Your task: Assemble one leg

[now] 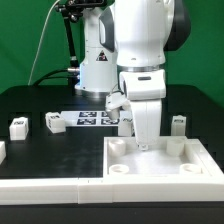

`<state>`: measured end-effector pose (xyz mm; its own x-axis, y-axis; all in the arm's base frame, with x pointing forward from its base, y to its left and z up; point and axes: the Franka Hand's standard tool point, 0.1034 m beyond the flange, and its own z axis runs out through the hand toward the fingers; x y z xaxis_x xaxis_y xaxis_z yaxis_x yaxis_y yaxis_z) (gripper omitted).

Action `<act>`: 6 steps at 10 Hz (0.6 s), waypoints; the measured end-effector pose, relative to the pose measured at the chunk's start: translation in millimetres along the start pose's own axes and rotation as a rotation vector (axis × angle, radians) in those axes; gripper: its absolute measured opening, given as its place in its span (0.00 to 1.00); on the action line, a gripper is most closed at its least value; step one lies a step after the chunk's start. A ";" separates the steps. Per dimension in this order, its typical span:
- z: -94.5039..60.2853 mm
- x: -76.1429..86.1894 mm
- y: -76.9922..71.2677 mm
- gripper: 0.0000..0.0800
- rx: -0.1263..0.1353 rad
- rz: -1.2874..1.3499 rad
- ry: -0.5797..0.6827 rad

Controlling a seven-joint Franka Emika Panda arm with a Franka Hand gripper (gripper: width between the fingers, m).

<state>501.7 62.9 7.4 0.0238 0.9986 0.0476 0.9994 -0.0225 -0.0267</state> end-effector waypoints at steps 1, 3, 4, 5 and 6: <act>0.3 0.1 -0.4 0.07 -0.002 0.005 0.001; 0.5 -0.5 -0.4 0.28 -0.002 0.007 0.000; 0.5 -0.6 -0.4 0.51 -0.002 0.007 0.000; 0.5 -0.8 -0.4 0.68 -0.002 0.007 0.000; 0.5 -1.0 -0.4 0.68 -0.002 0.007 0.000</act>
Offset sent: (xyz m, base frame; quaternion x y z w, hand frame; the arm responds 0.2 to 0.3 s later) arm 0.0000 0.0000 0.0000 0.0000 0.0000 0.0000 1.0000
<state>501.3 62.0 6.8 0.0312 0.9984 0.0477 0.9992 -0.0300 -0.0255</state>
